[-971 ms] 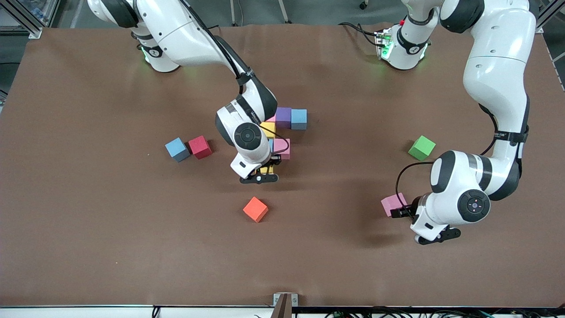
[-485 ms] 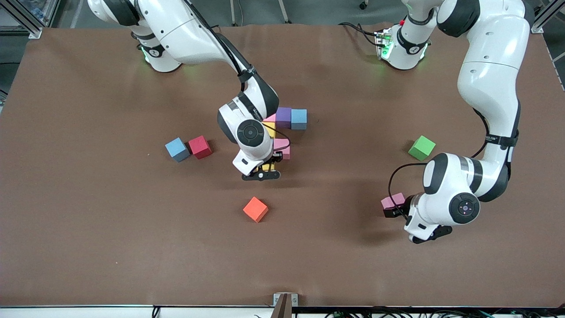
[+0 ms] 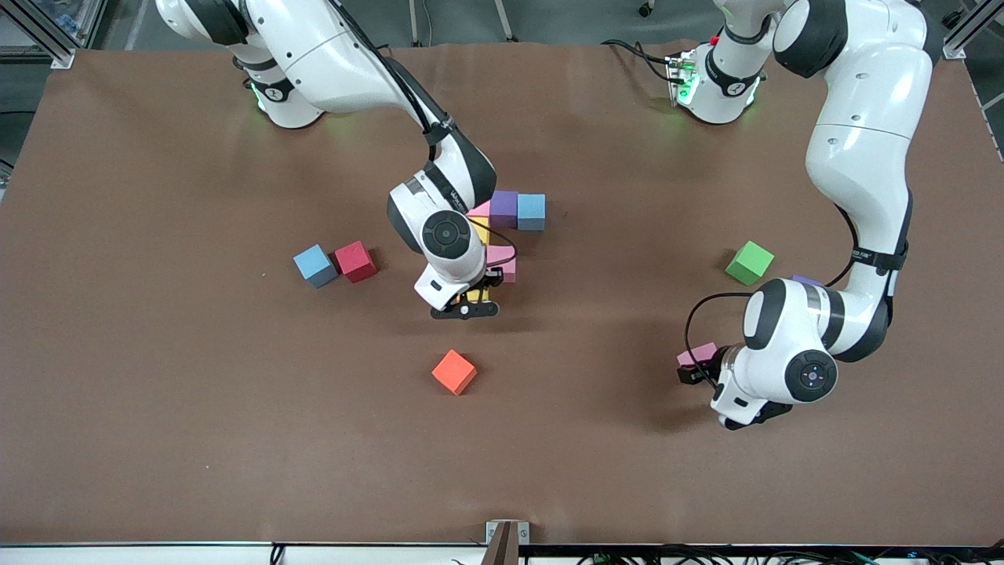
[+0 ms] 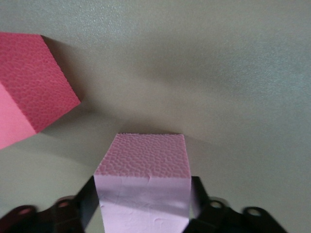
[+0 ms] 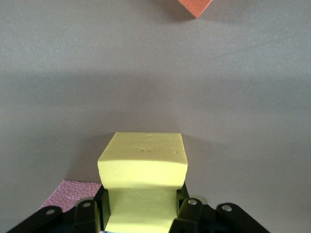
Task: Arrange 11 blocks into digit 3
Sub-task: 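Grasp the light pink cube with the left gripper and lift it, then carry the light pink cube toward the center with the left gripper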
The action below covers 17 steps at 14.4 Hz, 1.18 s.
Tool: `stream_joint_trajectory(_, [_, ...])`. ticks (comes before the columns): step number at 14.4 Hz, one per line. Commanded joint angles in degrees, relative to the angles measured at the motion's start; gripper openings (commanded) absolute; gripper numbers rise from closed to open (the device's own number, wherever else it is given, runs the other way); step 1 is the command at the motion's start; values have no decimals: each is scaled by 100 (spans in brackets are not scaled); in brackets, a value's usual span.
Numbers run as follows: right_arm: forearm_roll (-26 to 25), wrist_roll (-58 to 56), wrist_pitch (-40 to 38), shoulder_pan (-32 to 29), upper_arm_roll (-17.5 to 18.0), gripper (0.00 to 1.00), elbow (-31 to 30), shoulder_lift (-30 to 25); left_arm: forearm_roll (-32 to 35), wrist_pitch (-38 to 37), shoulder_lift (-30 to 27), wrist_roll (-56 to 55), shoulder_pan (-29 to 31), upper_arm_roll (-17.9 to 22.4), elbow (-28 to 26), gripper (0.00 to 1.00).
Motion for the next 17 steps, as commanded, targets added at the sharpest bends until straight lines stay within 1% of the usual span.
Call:
stream_joint_trajectory(1, [165,55,109,113,-20,1,-351,-101,-85,-56,-40,-90,-63,48,61,33])
stream_joint_trajectory(3, [165,55,92,113,-20,1,-351,-101,-93,-117,-294,-326,-71,-22,87,20])
stream_joint_trajectory(5, [174,90,83,104,-20,1,-359,-101,-102,-336,-637,-625,-45,-266,70,21])
stream_joint_trajectory(6, [174,186,83,95,-20,1,-351,-101,-93,-477,-751,-992,-54,-425,79,19])
stream_joint_trajectory(8, [174,213,83,95,-28,1,-359,-92,-41,-496,-814,-1748,-97,-689,87,13])
stream_joint_trajectory(12, [174,213,65,69,-46,1,-421,-101,-49,-434,-752,-2488,-475,-699,87,13])
stream_joint_trajectory(14, [174,222,13,69,-46,1,-439,-101,-93,-443,-814,-2910,-467,-751,87,13])
stream_joint_trajectory(16, [174,230,21,51,-55,1,-508,-136,-85,-443,-823,-3165,-423,-944,87,13])
stream_joint_trajectory(17, [174,257,22,51,-55,1,-526,-136,-85,-443,-823,-3306,-458,-945,87,13])
